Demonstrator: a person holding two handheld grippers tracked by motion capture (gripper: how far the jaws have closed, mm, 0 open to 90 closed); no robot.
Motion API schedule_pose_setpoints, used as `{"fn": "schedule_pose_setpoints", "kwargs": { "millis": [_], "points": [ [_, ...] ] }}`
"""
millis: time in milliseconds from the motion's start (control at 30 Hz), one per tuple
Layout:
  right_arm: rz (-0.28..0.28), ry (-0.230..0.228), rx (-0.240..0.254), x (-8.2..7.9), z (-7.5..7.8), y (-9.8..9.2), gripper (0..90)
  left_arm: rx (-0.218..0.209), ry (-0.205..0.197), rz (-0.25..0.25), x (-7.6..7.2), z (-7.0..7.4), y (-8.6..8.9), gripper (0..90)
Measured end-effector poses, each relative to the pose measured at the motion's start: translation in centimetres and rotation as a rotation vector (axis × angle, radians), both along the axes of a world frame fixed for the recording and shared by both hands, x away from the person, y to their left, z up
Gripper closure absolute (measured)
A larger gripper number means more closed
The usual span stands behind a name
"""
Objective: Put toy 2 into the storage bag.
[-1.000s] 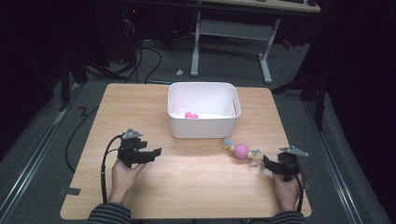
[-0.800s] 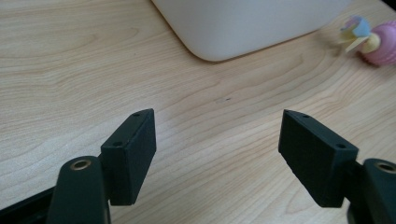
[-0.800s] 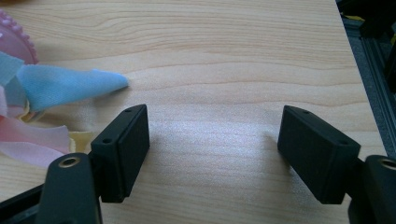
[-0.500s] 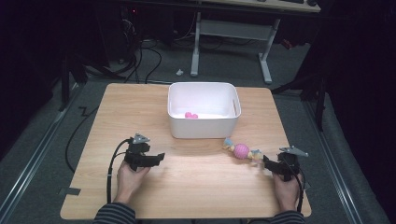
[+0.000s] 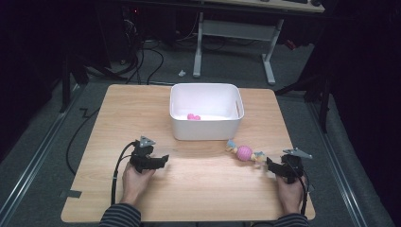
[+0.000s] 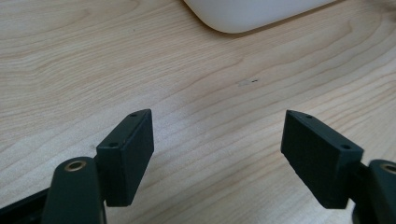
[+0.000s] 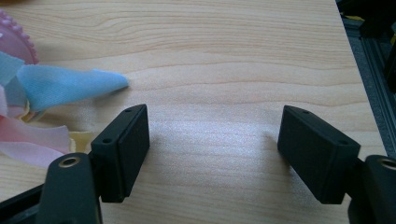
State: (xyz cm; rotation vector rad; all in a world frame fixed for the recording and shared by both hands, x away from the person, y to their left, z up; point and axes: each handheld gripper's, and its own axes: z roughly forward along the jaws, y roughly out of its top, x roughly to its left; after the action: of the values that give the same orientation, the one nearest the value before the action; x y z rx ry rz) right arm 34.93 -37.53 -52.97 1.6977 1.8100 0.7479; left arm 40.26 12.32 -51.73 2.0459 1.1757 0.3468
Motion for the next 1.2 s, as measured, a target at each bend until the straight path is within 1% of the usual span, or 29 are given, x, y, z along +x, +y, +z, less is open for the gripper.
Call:
{"fn": "schedule_pose_setpoints", "kwargs": {
  "millis": [133,167,200,300,433,567,733,800,900,967,1000,1033,1100,1167,1200],
  "points": [
    [0.000,0.000,0.000,0.0,0.0,0.0,25.3,0.004,-0.003,0.012,0.1,-0.1,0.0,25.9],
    [0.000,0.000,0.000,0.0,0.0,0.0,25.3,0.010,-0.018,0.012,0.2,-0.1,0.0,25.9],
    [0.000,0.000,0.000,0.0,0.0,0.0,25.4,0.011,-0.023,0.015,0.2,-0.1,0.0,26.0],
    [0.000,0.000,0.001,0.0,0.0,0.0,25.4,0.014,-0.017,0.036,0.5,-0.4,0.2,26.1],
    [0.000,0.000,0.000,0.0,0.0,0.0,25.4,0.018,-0.016,0.041,0.7,-0.6,0.2,26.1],
    [0.000,0.000,0.000,0.0,0.0,0.0,25.4,0.036,-0.031,0.039,0.7,-0.8,0.1,26.3],
    [0.001,0.000,0.000,0.0,0.0,0.0,25.4,0.045,-0.023,0.038,1.0,-1.2,0.0,26.3],
    [0.000,0.001,0.000,0.0,0.0,0.0,25.3,0.058,-0.031,0.036,1.0,-1.3,-0.1,26.3],
    [0.001,-0.001,0.003,0.0,0.0,0.0,25.0,0.051,-0.036,0.044,1.0,-1.4,-0.1,26.3],
    [0.006,-0.003,0.000,0.0,0.0,0.0,24.4,0.075,-0.054,0.039,0.9,-1.5,-0.4,25.9],
    [0.007,-0.003,0.000,0.0,0.0,0.0,24.0,0.090,-0.069,0.036,0.9,-1.7,-0.6,26.0],
    [0.017,-0.001,-0.002,0.1,0.0,0.0,23.5,0.078,-0.083,0.042,0.8,-1.8,-0.6,24.4],
    [0.049,0.001,-0.002,0.0,0.0,-0.2,23.1,0.080,-0.084,0.051,0.7,-1.8,-0.7,24.0],
    [0.069,0.010,0.000,0.0,0.1,-0.4,24.3,0.080,-0.084,0.052,0.7,-1.8,-0.7,23.9],
    [0.069,0.010,0.000,0.0,0.1,-0.4,24.3,0.080,-0.084,0.053,0.7,-1.8,-0.7,23.9]
  ]
}}
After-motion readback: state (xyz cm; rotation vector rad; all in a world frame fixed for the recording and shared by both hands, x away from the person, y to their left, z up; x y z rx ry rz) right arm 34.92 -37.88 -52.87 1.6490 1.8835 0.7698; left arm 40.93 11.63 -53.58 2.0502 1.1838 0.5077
